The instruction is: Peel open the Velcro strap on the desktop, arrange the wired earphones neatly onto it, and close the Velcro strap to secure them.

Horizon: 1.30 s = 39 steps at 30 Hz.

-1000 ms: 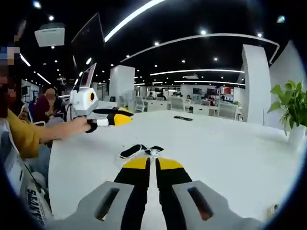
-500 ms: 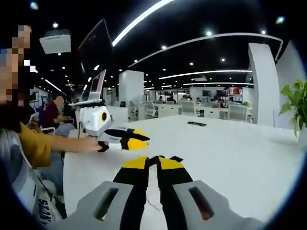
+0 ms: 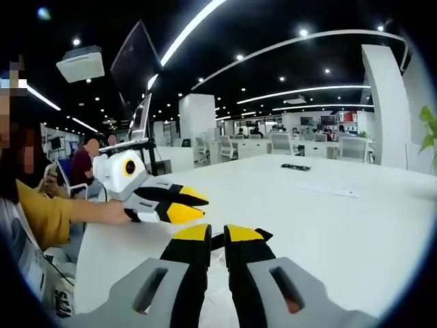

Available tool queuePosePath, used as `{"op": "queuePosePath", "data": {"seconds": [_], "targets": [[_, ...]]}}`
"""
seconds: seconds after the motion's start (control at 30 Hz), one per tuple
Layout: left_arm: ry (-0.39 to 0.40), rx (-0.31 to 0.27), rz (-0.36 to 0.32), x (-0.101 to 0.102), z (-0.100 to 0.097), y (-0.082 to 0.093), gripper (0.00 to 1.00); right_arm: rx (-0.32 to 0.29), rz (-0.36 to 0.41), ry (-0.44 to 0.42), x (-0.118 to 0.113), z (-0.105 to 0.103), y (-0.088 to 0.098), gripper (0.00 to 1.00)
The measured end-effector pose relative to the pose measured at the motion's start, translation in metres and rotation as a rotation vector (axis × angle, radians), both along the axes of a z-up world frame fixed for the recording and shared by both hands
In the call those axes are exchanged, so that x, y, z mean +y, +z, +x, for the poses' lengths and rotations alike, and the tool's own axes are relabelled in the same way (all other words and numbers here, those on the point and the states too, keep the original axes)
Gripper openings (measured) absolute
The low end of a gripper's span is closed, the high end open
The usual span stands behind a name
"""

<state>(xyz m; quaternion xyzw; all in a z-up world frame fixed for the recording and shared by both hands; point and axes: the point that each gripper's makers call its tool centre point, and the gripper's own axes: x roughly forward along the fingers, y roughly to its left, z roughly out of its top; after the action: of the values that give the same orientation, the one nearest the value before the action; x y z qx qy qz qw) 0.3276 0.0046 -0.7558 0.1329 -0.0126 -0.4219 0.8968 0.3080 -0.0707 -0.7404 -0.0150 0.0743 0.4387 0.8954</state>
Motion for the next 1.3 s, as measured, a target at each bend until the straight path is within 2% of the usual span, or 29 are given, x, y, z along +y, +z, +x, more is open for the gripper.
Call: {"op": "queuePosePath", "data": {"seconds": [0.07,0.1,0.17,0.2,0.27,0.4,0.5,0.63,0.73,0.87,0.97,1.07,1.3], "targets": [[0.003,-0.001,0.000,0.001,0.001,0.000,0.16,0.007,0.055,-0.018,-0.004,0.004,-0.003,0.10],[0.005,-0.001,0.001,0.001,0.002,-0.001,0.16,0.043,0.064,-0.034,-0.008,0.003,-0.003,0.10],[0.005,0.006,-0.006,0.002,0.003,-0.001,0.16,-0.013,0.069,-0.038,-0.017,0.002,0.007,0.10],[0.004,0.012,-0.011,0.002,0.003,-0.001,0.16,-0.017,0.056,-0.077,-0.025,0.005,0.006,0.10],[0.004,0.016,-0.014,0.002,0.003,-0.001,0.16,-0.010,0.041,-0.096,-0.035,0.005,0.001,0.10],[0.012,0.002,0.004,0.002,0.003,-0.002,0.16,0.036,-0.003,-0.142,-0.051,0.003,-0.016,0.10],[0.012,-0.001,0.007,0.002,0.004,-0.002,0.16,0.033,-0.065,-0.135,-0.054,-0.011,-0.024,0.10],[0.015,0.002,-0.005,0.003,0.005,-0.001,0.16,0.029,-0.091,-0.073,-0.038,-0.040,-0.029,0.11],[0.016,0.004,-0.007,0.004,0.006,-0.001,0.16,0.021,-0.105,-0.053,-0.026,-0.046,-0.030,0.12],[0.012,-0.003,0.005,0.003,0.004,-0.002,0.16,0.046,-0.086,-0.032,-0.012,-0.035,-0.029,0.12],[0.007,-0.011,0.011,0.004,0.002,-0.001,0.16,0.141,-0.001,-0.017,0.000,-0.023,-0.029,0.12],[-0.001,-0.012,0.004,0.003,0.000,0.001,0.16,0.208,0.030,-0.005,0.007,-0.014,-0.034,0.12],[-0.028,0.000,-0.006,-0.002,-0.004,0.002,0.16,0.231,0.021,-0.024,0.012,-0.004,-0.041,0.09]]}}
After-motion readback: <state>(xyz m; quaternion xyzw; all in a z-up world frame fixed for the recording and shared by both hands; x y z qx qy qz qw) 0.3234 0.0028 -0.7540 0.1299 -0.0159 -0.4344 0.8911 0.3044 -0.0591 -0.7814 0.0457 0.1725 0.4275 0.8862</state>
